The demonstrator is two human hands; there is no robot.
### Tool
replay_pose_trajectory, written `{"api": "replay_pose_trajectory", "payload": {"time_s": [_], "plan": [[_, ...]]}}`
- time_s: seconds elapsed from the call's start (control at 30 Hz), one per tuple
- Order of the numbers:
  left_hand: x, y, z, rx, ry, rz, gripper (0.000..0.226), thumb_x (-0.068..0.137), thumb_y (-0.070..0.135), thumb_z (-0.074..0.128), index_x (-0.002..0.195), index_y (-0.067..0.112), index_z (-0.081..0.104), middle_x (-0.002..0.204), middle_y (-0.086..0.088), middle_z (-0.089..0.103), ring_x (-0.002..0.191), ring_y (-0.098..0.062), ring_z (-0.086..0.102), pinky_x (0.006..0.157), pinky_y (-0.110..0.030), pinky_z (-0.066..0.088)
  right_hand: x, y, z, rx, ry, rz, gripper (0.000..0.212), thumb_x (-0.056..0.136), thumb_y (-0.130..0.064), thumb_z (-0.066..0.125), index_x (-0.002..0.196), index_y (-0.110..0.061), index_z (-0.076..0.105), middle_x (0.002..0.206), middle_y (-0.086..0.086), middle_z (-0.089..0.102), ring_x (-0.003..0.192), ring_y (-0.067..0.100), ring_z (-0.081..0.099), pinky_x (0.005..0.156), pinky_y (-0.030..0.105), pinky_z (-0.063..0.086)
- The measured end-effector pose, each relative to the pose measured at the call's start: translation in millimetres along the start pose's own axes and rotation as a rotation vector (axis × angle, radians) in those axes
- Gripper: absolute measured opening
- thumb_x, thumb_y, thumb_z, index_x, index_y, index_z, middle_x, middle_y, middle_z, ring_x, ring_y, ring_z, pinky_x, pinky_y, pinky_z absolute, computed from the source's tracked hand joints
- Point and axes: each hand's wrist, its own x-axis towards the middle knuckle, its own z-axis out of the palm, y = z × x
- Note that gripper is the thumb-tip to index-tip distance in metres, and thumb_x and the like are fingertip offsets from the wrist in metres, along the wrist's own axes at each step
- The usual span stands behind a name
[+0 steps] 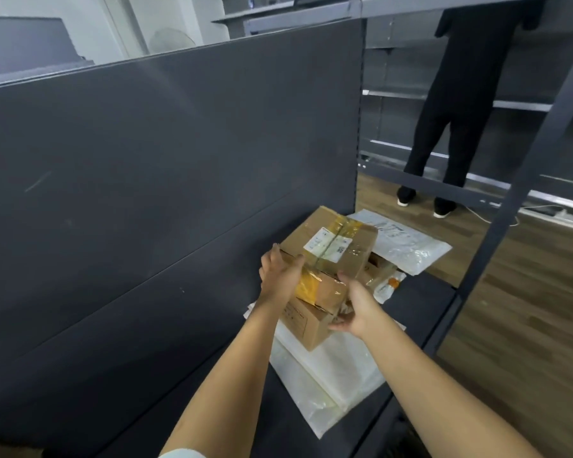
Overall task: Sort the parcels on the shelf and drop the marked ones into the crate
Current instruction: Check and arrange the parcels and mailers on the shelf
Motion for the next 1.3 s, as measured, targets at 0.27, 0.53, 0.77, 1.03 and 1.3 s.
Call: {"api": "replay_pose_trajectory", "payload": {"time_s": [0.27,0.53,0.77,1.03,1.3], "plan": [[-62,-39,-39,-0.477,0.128,0.033,0.015,0.090,0.023,0.060,0.091,0.012,0.049,0.101,-0.008,0.053,0.090,-0.016,0.053,0.081,-0.027,0.043,-56,62,-18,0.203,-0.102,-0.260,0.026,0.088,-0.009,0.055,0.105,-0.023,0.041,0.117,0.009,0.054,0.095,0.022,0.056,0.074,0.036,0.049],[-163,-89,-109,-0.733,-0.066,-0.005,0.058,0.075,0.039,0.074,0.128,0.030,0.050,0.114,0.002,0.071,0.104,-0.019,0.068,0.092,-0.045,0.053,-138,101,-11,-0.213,-0.516,-0.543,0.072,0.049,-0.025,0.071,0.110,-0.050,0.043,0.124,0.000,0.053,0.110,0.021,0.058,0.083,0.035,0.050],[-201,-123,-147,-0.909,-0.036,0.028,0.079,0.065,0.040,0.079,0.136,0.027,0.045,0.125,-0.003,0.065,0.114,-0.023,0.063,0.091,-0.042,0.052,-176,106,24,-0.412,-0.567,-0.824,0.076,0.056,-0.048,0.079,0.123,-0.057,0.044,0.138,-0.018,0.041,0.128,0.002,0.045,0.095,0.023,0.048],[-213,-144,-231,-0.971,0.081,0.281,0.092,0.067,0.059,0.075,0.144,0.029,0.036,0.146,-0.006,0.047,0.133,-0.027,0.045,0.103,-0.051,0.038,-202,72,36,-0.737,-0.462,-1.311,0.067,0.058,-0.037,0.071,0.118,-0.054,0.046,0.139,-0.019,0.031,0.134,-0.003,0.028,0.103,0.005,0.027],[-220,-149,-235,-0.602,-0.060,0.211,0.083,0.062,0.066,0.073,0.134,0.032,0.048,0.133,0.001,0.059,0.128,-0.022,0.051,0.109,-0.043,0.036,-204,53,59,-0.300,-0.435,-0.888,0.059,0.060,-0.036,0.077,0.114,-0.039,0.053,0.117,-0.020,0.056,0.110,0.009,0.057,0.086,0.032,0.050]]}}
